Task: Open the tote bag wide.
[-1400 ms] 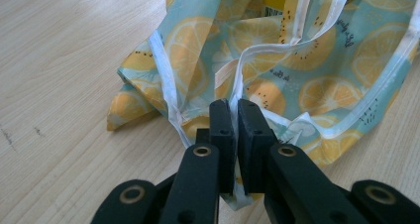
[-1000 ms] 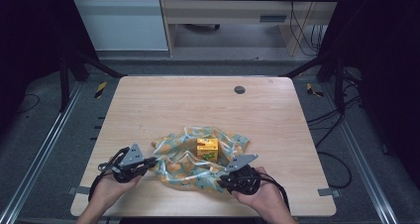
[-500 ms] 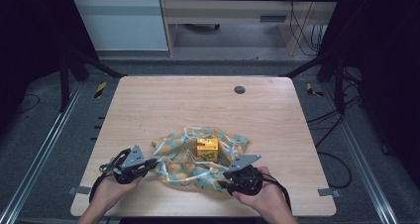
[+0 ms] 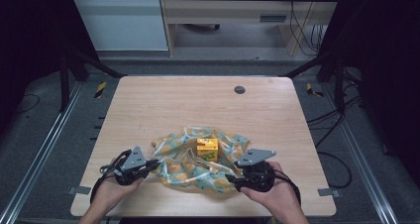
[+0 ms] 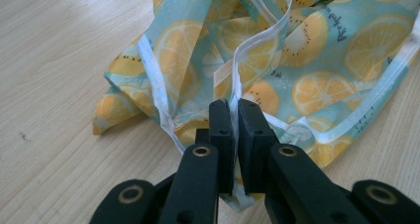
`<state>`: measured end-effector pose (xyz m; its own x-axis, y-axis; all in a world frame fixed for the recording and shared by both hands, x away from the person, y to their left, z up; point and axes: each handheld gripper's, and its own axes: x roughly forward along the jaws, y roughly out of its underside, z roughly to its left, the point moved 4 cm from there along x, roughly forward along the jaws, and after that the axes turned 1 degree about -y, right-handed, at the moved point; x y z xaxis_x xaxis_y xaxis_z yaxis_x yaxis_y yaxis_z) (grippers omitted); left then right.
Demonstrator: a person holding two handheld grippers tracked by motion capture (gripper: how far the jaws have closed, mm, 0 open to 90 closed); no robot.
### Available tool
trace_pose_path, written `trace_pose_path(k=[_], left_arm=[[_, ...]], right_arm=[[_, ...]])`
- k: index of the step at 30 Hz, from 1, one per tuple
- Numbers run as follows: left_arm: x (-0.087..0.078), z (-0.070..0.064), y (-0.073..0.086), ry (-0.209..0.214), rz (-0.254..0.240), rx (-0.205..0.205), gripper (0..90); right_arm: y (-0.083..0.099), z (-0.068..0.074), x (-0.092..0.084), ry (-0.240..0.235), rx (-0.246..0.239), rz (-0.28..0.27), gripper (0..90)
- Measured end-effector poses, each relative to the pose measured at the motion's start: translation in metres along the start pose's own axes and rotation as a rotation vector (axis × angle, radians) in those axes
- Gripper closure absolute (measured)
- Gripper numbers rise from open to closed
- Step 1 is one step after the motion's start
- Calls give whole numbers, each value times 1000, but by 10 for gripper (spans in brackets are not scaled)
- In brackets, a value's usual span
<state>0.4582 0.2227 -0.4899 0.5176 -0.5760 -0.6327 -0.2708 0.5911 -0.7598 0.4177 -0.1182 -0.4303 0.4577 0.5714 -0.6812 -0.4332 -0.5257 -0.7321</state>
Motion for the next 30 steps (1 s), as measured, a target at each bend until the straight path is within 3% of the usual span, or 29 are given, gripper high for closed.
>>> trace_pose_path(k=[7, 10, 18, 24, 30], left_arm=[[0, 0, 0, 4, -3, -2, 856], [1, -1, 0, 5, 1, -2, 856], [4, -2, -2, 6, 4, 10, 856], [3, -3, -2, 0, 2, 16, 856], [2, -4, -2, -3, -1, 23, 855]], right_arm=[[-7, -30, -6, 90, 45, 6, 328], [-10, -40, -3, 106, 60, 11, 312], [-13, -53, 16, 99, 47, 63, 419], [-11, -55, 28, 86, 42, 86, 500], [-8, -54, 33, 81, 43, 87, 521]])
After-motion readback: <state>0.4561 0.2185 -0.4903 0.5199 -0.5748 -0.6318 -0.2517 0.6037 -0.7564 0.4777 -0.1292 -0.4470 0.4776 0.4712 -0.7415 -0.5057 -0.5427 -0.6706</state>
